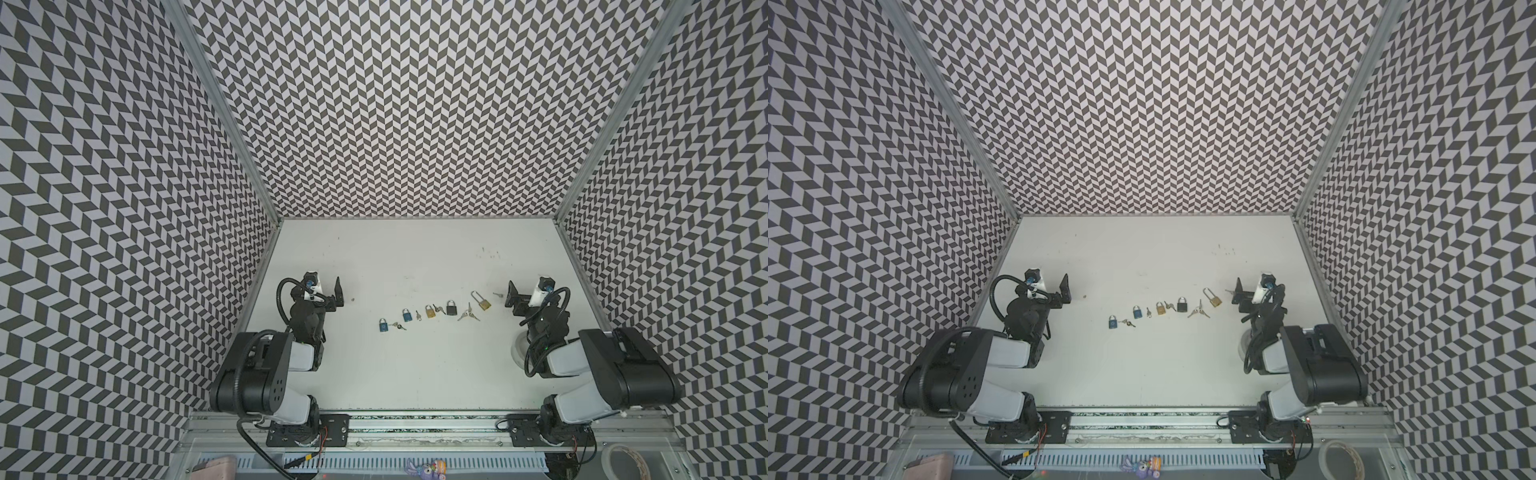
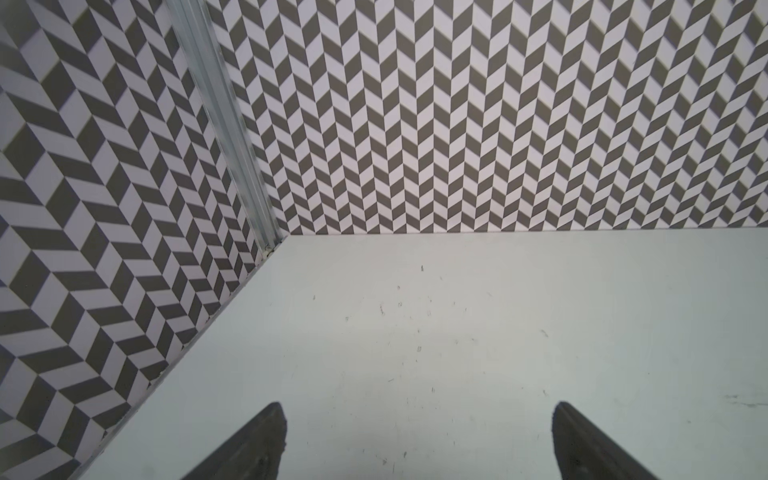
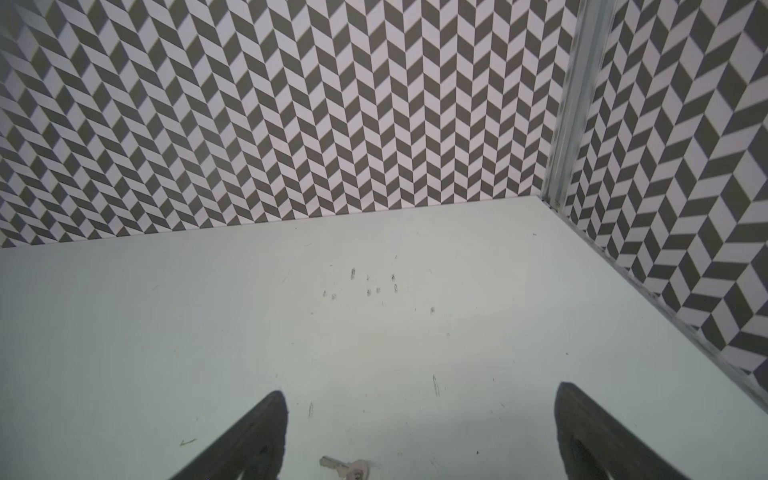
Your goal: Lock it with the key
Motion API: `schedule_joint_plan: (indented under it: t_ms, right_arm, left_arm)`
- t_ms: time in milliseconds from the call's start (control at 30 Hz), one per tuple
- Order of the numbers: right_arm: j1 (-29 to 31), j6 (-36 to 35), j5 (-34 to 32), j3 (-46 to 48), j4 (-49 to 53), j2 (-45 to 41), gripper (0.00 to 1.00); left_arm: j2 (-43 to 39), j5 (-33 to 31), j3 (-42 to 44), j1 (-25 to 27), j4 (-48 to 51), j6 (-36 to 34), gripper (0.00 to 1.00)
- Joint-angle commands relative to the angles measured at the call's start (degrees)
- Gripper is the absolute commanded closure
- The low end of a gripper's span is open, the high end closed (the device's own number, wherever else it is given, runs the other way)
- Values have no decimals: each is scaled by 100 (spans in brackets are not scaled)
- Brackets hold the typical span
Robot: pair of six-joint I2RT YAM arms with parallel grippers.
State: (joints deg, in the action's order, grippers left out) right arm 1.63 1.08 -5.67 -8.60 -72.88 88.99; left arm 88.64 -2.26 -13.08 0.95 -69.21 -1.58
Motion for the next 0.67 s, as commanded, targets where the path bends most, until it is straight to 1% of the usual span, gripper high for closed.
schedule_joint_plan:
  t_ms: [0,33,67,100,133,167,233,300,400,467,633]
  right_arm:
    - [-42,-20,342,-676,328,-130,1]
    - [-40,-108,417,-736,488,-173,1]
    - [-40,-110,458,-643,132,-81,1]
    - [-31,-133,449,-552,-147,1,1]
    - [-32,-116,435,-476,-483,75,1]
    - [-30,-106,435,-473,-484,82,1]
    - [-23,-134,466,-543,-222,8,1]
    - [-29,-127,465,-579,-105,-22,1]
    - [-31,-135,463,-570,-112,-22,1]
    - [-31,-133,464,-571,-122,-20,1]
    - [-32,-143,462,-572,-135,-18,1]
  left_arm:
    - [-28,226,-326,-63,205,152,0]
    - [38,224,-220,-60,-91,123,0]
    - [145,187,-108,-47,-521,101,0]
    - [130,112,-125,-20,-479,91,0]
    - [29,103,-226,-7,-101,98,0]
    - [-10,105,-241,-7,3,114,0]
    - [103,99,-153,-7,-378,93,0]
    - [32,103,-218,-7,-123,105,0]
    - [73,101,-183,-7,-268,104,0]
    - [57,143,-243,-32,-104,114,0]
    - [103,216,-293,-72,-53,133,0]
